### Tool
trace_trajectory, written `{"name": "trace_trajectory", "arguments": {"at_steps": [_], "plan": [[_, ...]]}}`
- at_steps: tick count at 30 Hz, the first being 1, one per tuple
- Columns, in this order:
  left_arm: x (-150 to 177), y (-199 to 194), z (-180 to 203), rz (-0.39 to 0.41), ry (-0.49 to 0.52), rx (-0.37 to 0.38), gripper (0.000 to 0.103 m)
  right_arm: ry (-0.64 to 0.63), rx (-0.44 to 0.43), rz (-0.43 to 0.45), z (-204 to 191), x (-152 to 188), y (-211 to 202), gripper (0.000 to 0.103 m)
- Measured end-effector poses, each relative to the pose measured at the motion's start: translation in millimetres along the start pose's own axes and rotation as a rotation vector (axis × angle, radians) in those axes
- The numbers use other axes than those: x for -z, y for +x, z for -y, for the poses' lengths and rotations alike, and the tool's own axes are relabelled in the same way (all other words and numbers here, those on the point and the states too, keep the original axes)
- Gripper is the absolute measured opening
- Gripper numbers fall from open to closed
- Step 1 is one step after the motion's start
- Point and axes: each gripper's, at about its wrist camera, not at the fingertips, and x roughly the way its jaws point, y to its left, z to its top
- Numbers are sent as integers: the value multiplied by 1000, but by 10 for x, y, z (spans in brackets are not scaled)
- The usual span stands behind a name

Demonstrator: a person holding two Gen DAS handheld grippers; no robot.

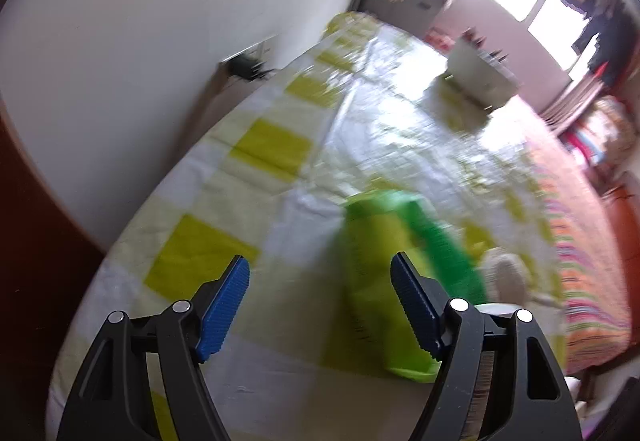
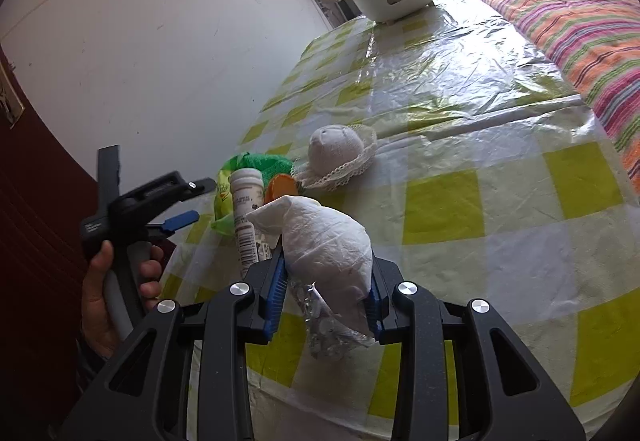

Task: Collect trash
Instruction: 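Grasp the green wipes pack with the left gripper and lift it, then carry the white bundle and green pack toward the cream bin with both grippers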

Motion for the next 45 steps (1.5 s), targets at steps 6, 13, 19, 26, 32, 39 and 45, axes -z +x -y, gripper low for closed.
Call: {"name": "trace_trajectory", "arguments": {"at_steps": [6,13,19,26,32,39,45], "plan": [[22,137,173,-64,50,30,71,2,-13,4,-11,-4,-10,32],[72,247,333,-61,97,-29,71,10,-19,-2,38,-6,0,32],[106,299,355,-84,133,35,32,35,-23,10,94,-37,-31,32],[74,9,307,35,103,81,13,38,-16,45,96,-46,-167,32],[78,-402,290,137,118,99,12,37,-7,75,69,-1,-342,32],[291,-893,384,225,187,156,11,0,16,112,0,108,-618,32],[585,-1114,642,226,262,227,11,-17,53,148,68,186,-881,32]]}}
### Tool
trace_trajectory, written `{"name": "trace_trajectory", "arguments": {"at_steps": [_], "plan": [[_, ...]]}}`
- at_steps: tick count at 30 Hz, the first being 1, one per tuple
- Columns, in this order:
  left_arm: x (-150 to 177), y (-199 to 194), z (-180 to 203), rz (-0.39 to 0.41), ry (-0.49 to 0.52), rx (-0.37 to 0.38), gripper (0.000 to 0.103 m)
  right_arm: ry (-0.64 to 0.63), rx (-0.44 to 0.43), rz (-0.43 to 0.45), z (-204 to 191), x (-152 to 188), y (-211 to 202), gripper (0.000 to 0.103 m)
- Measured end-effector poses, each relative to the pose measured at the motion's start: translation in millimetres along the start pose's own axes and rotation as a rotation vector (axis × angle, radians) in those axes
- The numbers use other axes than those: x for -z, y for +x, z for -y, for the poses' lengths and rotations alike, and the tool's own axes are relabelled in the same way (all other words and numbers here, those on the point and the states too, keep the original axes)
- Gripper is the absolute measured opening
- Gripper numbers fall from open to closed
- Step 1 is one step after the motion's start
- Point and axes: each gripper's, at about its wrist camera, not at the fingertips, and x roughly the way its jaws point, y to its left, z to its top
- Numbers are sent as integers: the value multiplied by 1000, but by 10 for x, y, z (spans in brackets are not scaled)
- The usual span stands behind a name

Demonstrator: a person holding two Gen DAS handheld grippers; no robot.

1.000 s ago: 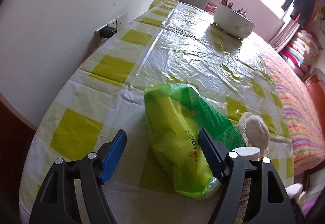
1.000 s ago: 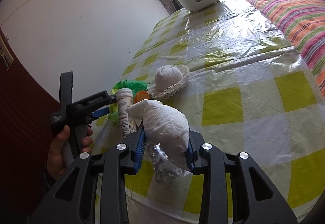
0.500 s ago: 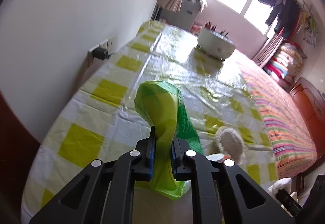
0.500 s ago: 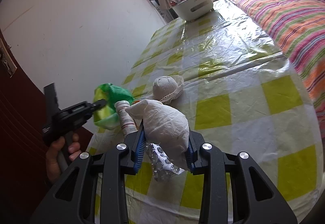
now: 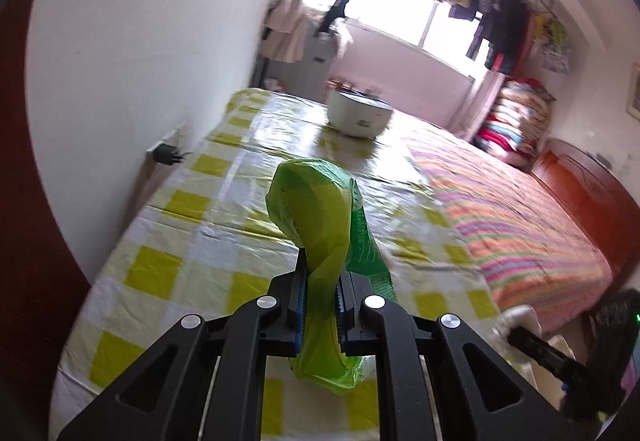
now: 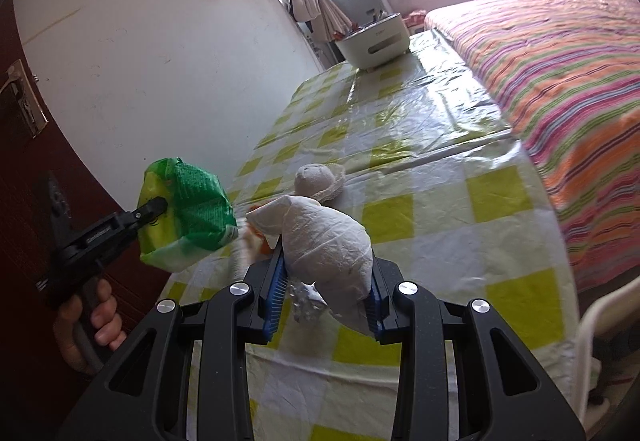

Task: Collect trash
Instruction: 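Carry the white bundle and green pack toward the cream bin with both grippers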

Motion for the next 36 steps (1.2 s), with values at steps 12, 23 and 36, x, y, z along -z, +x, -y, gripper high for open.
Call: {"name": "trace_trajectory", "arguments": {"at_steps": [12,23,36], "plan": [[388,242,858,-112,158,135,11,-11,102,36,350,66,-333,32],[568,439,1086,-175,201,156,12,26,130,84,520,74,-576,32],[371,153,607,-87,157,65,12,34,135,91,549,94,-603,32]]}}
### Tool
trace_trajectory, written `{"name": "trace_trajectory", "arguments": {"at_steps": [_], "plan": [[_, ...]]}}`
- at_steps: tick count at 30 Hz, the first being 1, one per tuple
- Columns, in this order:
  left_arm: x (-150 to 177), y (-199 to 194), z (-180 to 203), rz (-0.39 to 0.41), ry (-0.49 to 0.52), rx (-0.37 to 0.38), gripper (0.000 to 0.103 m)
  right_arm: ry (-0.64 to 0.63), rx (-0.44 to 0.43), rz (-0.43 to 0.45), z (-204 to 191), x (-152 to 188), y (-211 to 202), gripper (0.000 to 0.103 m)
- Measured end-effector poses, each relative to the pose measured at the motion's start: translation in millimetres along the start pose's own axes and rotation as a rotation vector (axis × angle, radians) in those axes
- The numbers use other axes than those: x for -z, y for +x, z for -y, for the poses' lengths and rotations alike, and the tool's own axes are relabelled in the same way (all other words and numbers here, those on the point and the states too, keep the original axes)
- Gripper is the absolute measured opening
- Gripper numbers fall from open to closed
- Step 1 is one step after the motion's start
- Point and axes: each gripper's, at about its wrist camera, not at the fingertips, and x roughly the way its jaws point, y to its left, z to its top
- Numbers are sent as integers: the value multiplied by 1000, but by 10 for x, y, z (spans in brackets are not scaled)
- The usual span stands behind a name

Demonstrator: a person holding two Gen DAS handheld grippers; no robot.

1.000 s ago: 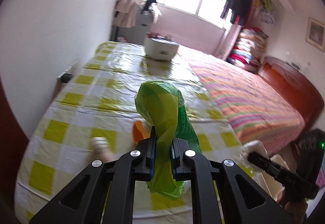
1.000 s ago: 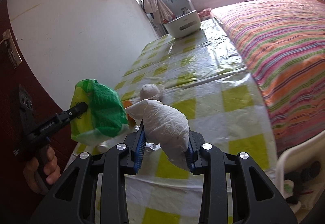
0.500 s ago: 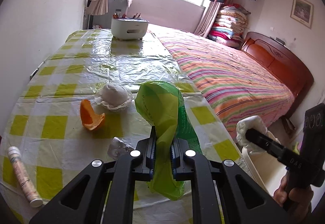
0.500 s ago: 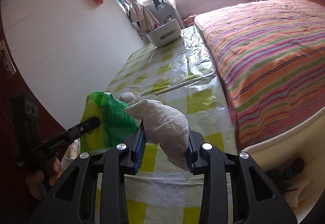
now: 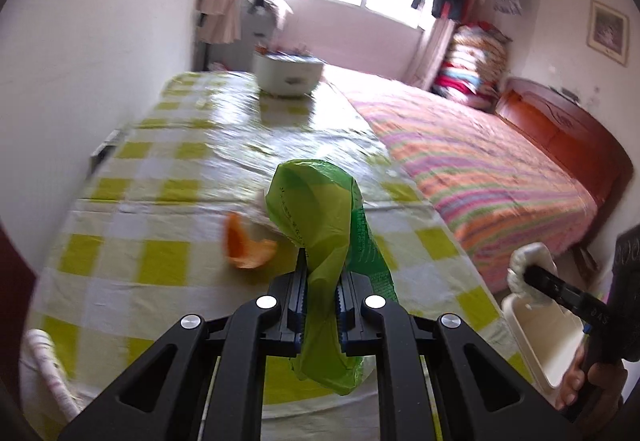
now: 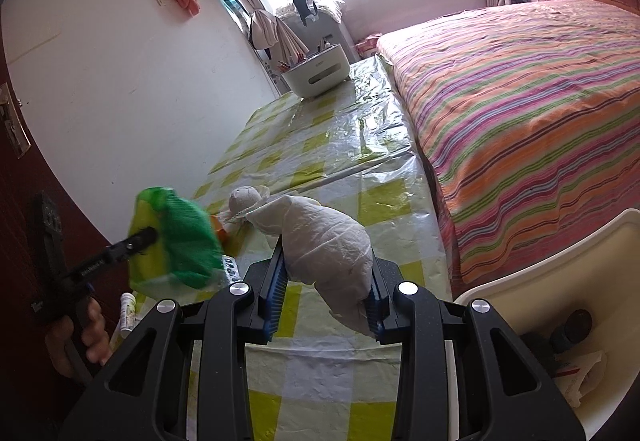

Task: Collect trash
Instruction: 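Carry the white bundle and green pack toward the cream bin with both grippers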

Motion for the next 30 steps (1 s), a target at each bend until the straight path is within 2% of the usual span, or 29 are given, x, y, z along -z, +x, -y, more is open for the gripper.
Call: {"name": "trace_trajectory", "arguments": {"at_steps": [3,7,8,10,14,21,30], "plan": [[-28,-131,-306,33,-55,-56,12,-15,-7,-6,-76,7,32,32],[-34,-245,-727,61,-102,-187,12,-36,-24,-18,-184,28,77,32],[-33,-265,-796,63,-117,-188,12,-40,-27,-20,-208,31,85,32],[-21,-348,-935,77,-152,-155,11,-48,-34,-22,-255,37,104,32],[0,-467,-923,105,-130,-102,12,-58,-43,-22,-301,39,115,32],[1,-408,-614,75,-72,-19,12,-72,-27,-10,-275,54,38,32],[23,-247,-199,34,-7,39,12,-51,11,24,-143,15,-191,32]]}}
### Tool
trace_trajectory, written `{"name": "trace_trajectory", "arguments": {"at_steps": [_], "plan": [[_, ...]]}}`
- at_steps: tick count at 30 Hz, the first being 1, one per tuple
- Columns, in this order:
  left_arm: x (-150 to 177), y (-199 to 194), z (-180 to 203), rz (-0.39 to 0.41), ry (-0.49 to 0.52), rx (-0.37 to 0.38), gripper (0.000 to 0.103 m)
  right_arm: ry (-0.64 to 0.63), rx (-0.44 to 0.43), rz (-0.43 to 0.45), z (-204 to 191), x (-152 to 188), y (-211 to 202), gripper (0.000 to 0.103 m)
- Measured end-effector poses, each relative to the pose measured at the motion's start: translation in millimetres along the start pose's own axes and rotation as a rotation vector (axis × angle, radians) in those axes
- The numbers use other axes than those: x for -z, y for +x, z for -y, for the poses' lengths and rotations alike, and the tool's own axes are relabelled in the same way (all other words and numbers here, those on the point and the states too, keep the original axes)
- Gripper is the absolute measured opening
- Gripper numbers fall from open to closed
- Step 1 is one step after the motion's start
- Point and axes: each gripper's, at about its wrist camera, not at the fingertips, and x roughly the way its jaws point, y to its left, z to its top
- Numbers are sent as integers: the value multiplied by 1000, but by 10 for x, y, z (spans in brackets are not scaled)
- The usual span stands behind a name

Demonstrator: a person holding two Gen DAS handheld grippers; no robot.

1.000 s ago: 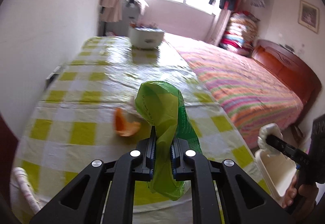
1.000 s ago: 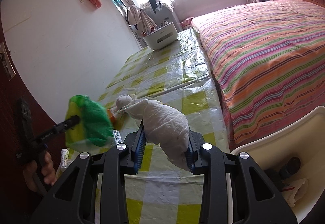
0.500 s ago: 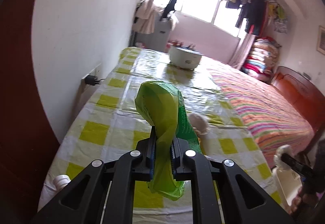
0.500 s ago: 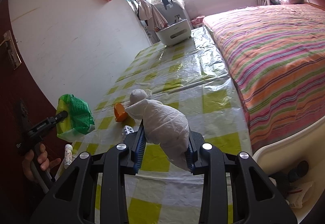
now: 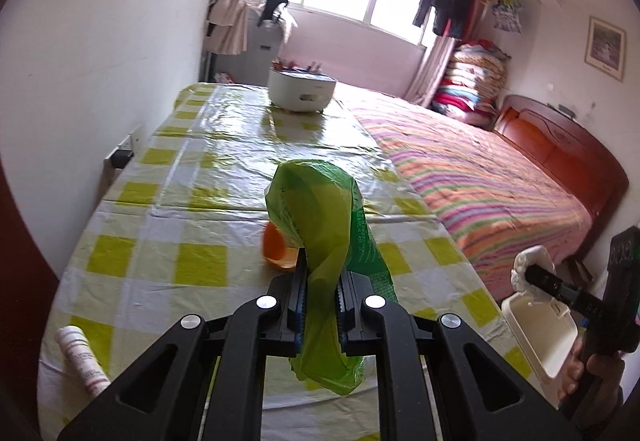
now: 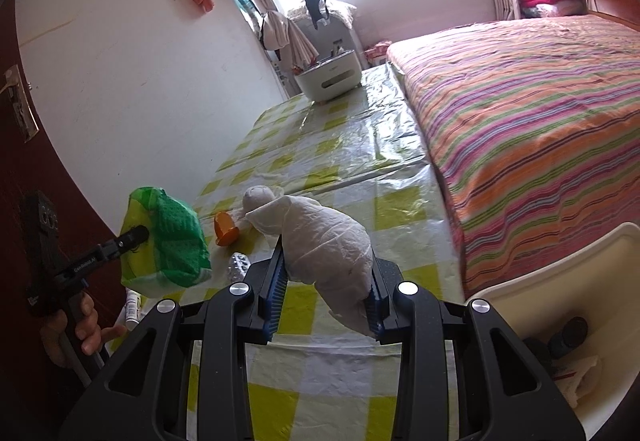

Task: Collect trash
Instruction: 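Carry the white bundle and green pack toward the cream bin with both grippers, then open the right gripper over the bin while the left gripper releases the green pack inside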

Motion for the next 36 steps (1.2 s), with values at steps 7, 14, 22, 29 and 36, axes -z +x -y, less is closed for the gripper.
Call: {"name": "trace_trajectory", "arguments": {"at_steps": [7,14,22,29,36], "plan": [[27,126,347,-26,43,52,12,24,36,36,149,-30,-225,32],[44,216,675,-43,79,110,12,67,83,48,357,35,-364,32],[128,327,1070,-74,127,162,12,107,148,80,572,68,-539,32],[213,362,1392,-84,180,211,12,144,239,101,863,60,-703,33],[279,407,1674,-101,216,265,12,211,294,112,1143,161,-880,34]]}}
